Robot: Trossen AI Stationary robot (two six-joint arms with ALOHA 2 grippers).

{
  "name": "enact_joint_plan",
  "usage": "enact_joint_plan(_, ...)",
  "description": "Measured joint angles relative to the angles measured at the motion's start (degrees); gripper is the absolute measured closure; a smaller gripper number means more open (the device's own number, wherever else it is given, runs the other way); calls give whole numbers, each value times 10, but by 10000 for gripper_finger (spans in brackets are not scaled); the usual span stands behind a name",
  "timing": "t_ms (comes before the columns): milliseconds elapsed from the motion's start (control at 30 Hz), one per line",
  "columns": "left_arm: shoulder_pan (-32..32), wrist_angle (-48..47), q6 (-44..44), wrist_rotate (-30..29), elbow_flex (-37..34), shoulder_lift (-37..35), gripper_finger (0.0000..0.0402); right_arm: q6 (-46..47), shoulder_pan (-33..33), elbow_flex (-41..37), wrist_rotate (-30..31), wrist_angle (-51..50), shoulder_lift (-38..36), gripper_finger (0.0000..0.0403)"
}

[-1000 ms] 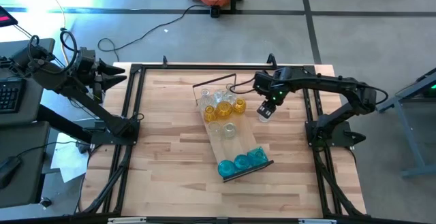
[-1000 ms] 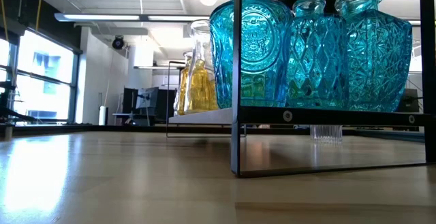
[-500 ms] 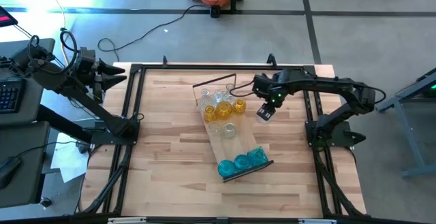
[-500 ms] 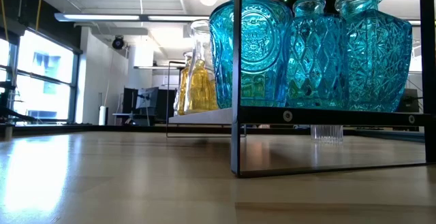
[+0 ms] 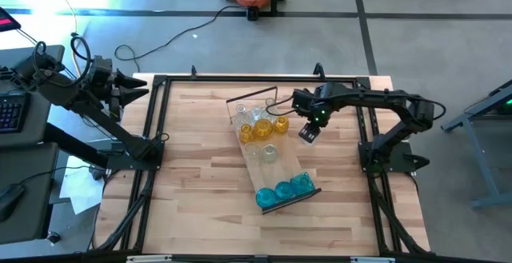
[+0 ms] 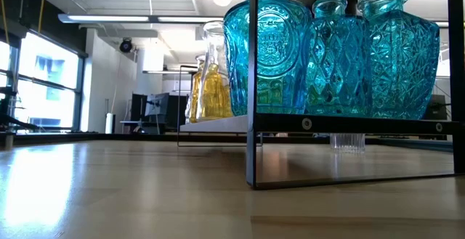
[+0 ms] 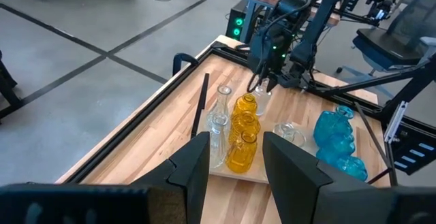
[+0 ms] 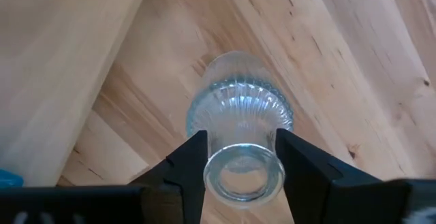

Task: Sort vases onto shelf
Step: Put the transparent crystal vase on the shelf aligned with the other transparent crystal vases

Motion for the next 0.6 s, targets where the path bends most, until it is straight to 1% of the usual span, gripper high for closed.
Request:
enact_joint_plan(133,0,0,-1,8,0,0,275,-10,0,4,-8,2,16,258)
enact_joint_plan(300,0,0,-1,11,0,0,275,2,0,3,-7,0,14,260)
enact_joint_plan(367,0,0,-1,11,0,0,275,3,0,3,-4,-10,14,271)
enact_joint_plan(500,0,0,0,11,0,0,275,1,5,3,2,-31,13,311)
enact_joint_plan(600,0,0,0,12,0,0,275,1,12,9,4,-39,15,313)
